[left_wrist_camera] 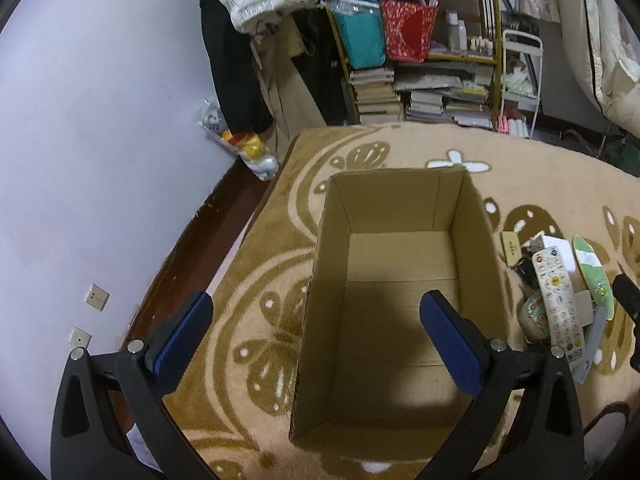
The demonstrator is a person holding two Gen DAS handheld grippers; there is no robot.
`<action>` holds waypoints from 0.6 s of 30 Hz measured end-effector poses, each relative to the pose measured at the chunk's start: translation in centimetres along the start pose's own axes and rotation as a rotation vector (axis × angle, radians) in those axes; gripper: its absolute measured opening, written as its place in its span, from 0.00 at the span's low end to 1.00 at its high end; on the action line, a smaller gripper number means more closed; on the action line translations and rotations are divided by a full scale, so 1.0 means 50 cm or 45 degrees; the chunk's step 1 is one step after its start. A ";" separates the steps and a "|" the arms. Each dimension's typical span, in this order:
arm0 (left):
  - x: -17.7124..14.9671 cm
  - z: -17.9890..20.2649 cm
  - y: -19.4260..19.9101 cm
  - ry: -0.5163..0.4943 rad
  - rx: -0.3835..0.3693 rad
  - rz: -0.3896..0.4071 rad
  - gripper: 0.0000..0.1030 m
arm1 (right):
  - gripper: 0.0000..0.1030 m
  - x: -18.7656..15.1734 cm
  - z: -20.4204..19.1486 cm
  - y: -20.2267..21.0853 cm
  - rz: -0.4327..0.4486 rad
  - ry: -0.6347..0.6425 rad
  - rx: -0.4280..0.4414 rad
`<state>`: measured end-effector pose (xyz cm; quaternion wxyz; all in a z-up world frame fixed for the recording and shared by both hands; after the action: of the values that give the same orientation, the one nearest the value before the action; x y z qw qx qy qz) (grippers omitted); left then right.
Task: Organize rigid objects
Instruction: 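Grasp the box wall with the left tool while the right tool grasps the white remote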
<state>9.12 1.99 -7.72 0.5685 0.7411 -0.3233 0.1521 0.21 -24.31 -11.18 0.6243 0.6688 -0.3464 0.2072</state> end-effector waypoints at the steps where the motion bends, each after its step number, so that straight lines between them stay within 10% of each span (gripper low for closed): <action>1: 0.002 -0.001 -0.012 -0.004 -0.002 -0.016 0.99 | 1.00 -0.001 -0.002 -0.006 -0.010 0.000 0.003; 18: -0.016 0.005 -0.143 -0.054 0.088 -0.247 0.99 | 1.00 -0.020 -0.036 -0.127 -0.135 0.071 0.013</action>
<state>13.15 3.03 -13.56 0.5478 0.7910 -0.2566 0.0916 4.43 -22.49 -16.04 0.6404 0.6834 -0.2919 0.1942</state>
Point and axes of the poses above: each gripper's, at about its wrist camera, not at the fingertips, and y roughly against the way its jaws point, z to its right, x to its top, the point moved 5 cm from there along -y, roughly the way its jaws point, and after that the axes turned 3 degrees about x, right-handed, at the moved point
